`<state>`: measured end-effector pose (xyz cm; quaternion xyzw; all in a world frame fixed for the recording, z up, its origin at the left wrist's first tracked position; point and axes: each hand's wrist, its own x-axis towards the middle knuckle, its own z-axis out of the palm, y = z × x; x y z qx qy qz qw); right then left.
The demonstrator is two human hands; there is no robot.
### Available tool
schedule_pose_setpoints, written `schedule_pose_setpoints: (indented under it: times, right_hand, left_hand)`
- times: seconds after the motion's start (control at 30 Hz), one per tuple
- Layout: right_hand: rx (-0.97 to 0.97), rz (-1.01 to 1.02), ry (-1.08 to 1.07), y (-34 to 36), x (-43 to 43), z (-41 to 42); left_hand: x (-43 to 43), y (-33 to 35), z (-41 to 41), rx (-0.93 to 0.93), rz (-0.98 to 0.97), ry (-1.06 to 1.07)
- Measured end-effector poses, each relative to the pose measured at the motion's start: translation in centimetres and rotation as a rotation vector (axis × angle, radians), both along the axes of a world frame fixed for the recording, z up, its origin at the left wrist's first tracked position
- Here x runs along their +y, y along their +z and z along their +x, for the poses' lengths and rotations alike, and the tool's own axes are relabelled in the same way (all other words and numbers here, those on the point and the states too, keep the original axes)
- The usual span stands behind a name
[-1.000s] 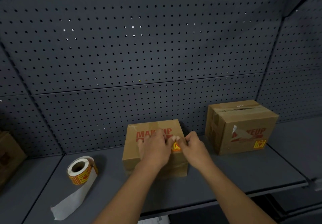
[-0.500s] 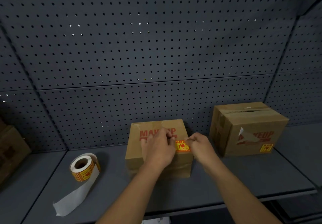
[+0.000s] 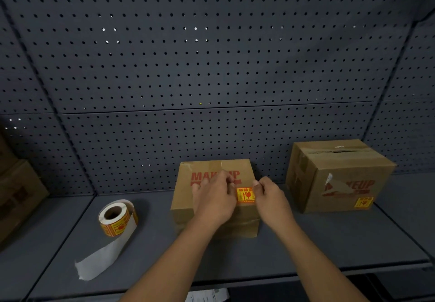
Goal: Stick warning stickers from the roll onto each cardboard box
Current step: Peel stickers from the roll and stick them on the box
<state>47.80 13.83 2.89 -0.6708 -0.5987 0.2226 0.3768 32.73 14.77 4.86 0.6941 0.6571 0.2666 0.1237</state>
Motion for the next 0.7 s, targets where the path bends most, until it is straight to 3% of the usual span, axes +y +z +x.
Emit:
schedule_pose_setpoints:
  times: [0.4, 0.7]
  right_hand:
    - [0.129, -0.011, 0.087, 0.0, -1.3, 0.3]
    - [0.198, -0.030, 0.093, -0.2, -1.2, 1.0]
  left_hand:
    - [-0.4, -0.4, 0.1, 0.037, 0.073, 0.002]
    - [-0.4, -0.4, -0.9, 0.103, 0.032, -0.113]
